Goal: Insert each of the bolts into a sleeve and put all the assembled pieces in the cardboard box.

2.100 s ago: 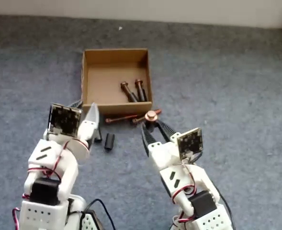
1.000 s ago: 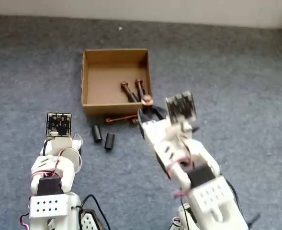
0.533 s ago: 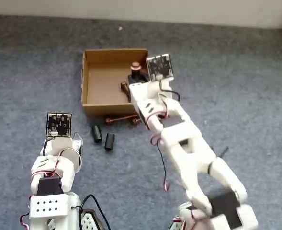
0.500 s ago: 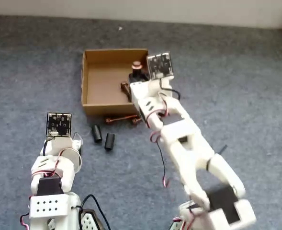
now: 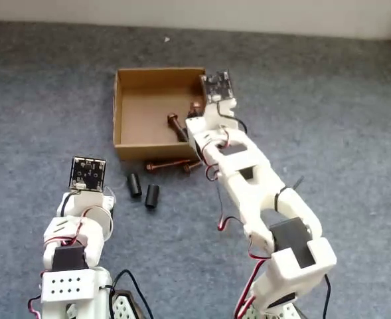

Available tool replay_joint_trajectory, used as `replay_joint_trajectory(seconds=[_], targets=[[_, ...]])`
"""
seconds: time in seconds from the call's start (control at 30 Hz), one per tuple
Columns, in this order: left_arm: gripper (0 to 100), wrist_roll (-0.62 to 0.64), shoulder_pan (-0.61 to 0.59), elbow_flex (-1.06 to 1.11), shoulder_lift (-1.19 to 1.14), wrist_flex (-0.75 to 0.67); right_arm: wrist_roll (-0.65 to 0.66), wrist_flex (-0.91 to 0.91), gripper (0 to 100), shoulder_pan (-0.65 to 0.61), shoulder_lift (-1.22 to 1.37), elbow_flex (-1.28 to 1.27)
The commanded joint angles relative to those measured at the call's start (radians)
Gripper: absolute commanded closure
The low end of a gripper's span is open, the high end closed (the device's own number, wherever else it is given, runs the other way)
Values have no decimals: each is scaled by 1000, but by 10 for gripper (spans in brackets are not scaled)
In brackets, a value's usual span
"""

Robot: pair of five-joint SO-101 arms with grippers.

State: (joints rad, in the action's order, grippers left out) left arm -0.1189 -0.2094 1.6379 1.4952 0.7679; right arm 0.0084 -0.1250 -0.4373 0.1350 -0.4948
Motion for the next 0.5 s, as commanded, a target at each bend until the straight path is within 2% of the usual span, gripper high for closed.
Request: replay_joint_trajectory(seconds=[0.0,0.13,0.33,0.47], targets=[[888,-12,-4,-5,5,-5,12,-226,872,10,-90,116],[888,-11,-24,-15,5,-5,12,-450,872,-39,-200,157],[888,-9,-82,-31,5,-6,5,-647,872,-196,-331,143],[888,-9,-85,-31,5,-6,-166,-696,872,-292,-329,116]])
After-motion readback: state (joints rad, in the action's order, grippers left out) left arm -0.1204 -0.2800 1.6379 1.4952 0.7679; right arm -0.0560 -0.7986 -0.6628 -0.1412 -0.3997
